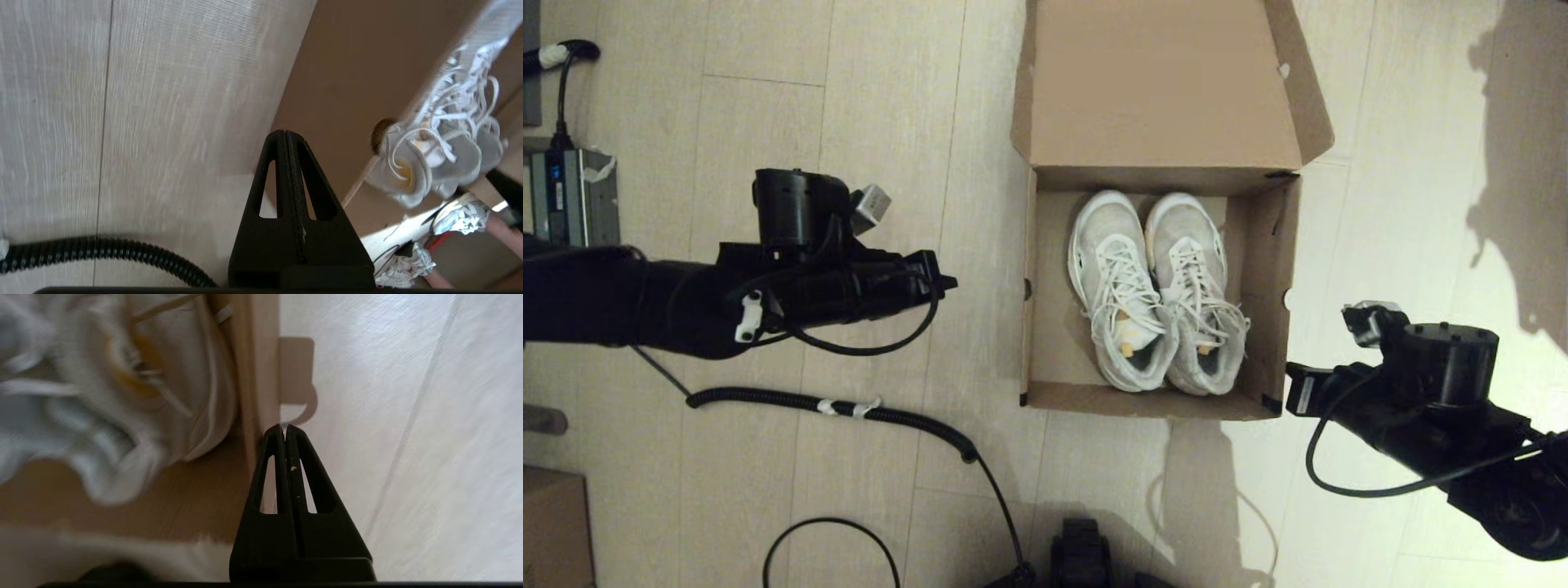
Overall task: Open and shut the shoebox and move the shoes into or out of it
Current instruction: Put the shoes into the shoe box, then close the shoe box
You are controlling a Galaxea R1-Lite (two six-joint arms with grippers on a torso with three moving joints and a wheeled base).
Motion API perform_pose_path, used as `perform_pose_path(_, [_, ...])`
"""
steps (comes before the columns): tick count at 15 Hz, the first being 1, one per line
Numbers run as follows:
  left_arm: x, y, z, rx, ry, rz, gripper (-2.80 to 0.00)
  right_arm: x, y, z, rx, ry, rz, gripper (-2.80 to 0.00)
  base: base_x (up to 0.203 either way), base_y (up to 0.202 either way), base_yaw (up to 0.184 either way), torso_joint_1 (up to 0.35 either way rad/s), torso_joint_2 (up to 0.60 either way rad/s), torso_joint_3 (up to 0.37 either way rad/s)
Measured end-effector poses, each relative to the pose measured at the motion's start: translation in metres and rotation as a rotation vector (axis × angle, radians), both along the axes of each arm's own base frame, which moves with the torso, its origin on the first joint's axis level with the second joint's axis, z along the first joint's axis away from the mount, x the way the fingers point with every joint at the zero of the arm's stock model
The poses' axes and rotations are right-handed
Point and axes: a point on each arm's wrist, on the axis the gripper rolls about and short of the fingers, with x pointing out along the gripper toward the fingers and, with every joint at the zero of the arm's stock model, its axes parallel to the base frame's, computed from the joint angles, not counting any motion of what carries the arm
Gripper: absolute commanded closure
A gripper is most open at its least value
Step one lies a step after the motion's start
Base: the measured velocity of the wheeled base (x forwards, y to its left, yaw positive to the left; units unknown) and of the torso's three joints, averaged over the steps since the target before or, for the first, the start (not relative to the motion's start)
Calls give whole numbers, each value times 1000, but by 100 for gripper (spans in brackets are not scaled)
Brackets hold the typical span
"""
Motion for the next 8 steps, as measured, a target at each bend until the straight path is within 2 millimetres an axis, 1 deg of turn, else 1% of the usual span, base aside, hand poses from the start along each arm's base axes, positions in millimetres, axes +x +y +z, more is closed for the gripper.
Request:
perform_pose_path(2, [6, 5, -2, 0, 1, 16, 0, -16, 12, -2, 50, 27, 33, 0, 0, 0, 0, 0, 0, 0])
perform_pose_path(3, [7, 7, -2, 0, -1, 22, 0, -21, 15, -4, 49, 38, 29, 0, 0, 0, 0, 0, 0, 0])
perform_pose_path(5, [10, 9, 1, -3, -11, 29, 0, -20, 5, -1, 27, 22, -27, 0, 0, 0, 0, 0, 0, 0])
perform_pose_path(8, [12, 4, 4, -10, -23, 18, 0, -2, -18, 16, -54, -63, -107, 0, 0, 0, 0, 0, 0, 0])
